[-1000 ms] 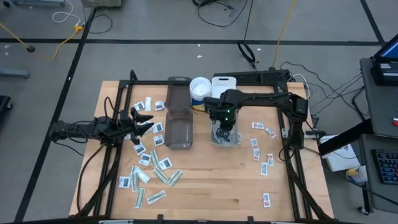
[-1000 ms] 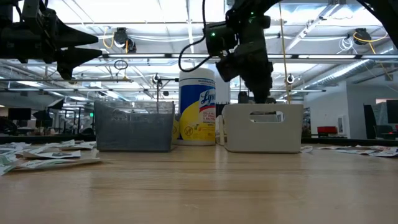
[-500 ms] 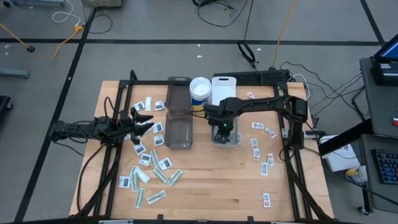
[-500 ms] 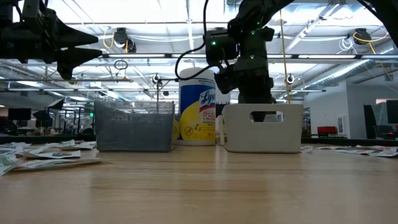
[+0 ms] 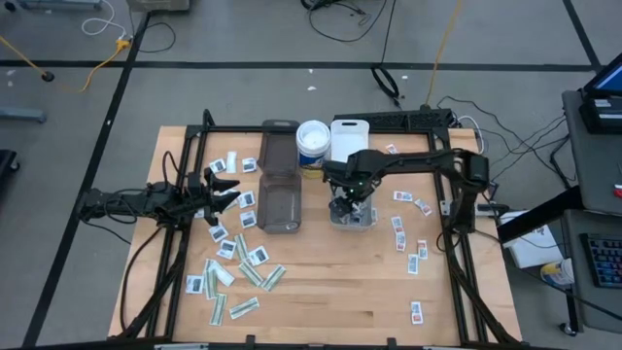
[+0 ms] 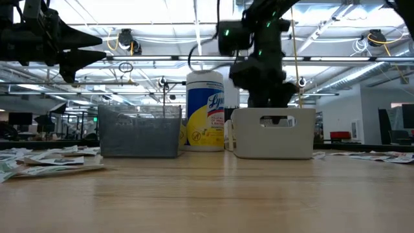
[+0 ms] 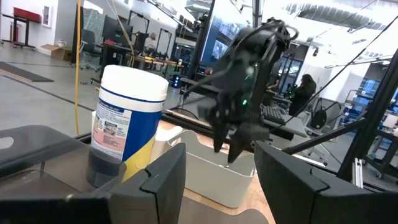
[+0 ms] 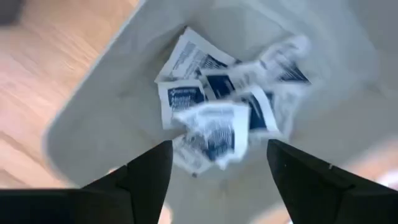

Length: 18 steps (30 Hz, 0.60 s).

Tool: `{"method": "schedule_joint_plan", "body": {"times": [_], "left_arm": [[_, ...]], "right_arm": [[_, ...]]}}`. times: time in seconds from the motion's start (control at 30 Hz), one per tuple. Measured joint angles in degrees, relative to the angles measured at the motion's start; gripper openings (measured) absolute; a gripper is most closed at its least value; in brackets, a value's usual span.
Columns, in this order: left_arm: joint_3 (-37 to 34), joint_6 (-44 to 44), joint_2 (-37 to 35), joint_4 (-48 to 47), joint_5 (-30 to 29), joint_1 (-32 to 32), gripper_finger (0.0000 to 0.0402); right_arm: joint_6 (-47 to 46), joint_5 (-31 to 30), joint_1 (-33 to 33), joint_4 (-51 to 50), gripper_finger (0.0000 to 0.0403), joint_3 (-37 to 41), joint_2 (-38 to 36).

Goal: Pick & Place First Aid Supplies
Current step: Put the ointment pack into the white bin

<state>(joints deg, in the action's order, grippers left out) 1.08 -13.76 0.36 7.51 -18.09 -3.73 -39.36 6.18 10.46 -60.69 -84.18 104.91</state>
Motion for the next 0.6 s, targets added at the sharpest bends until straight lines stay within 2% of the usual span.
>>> {"method": "schedule_joint_plan", "body": {"times": [0.27,0.6], "left_arm": [[0.0,0.0,0.0,0.0,0.0,0.0,0.0196],[0.0,0.0,0.0,0.0,0.0,0.0,0.0196]], "right_arm": [[-17.9,-7.4,-8.2,-2.0,0.0254,0.2,-7.8],[-38.0,-7.6,-25.0,-9.9,0.0254,0.2,-12.1]]}}
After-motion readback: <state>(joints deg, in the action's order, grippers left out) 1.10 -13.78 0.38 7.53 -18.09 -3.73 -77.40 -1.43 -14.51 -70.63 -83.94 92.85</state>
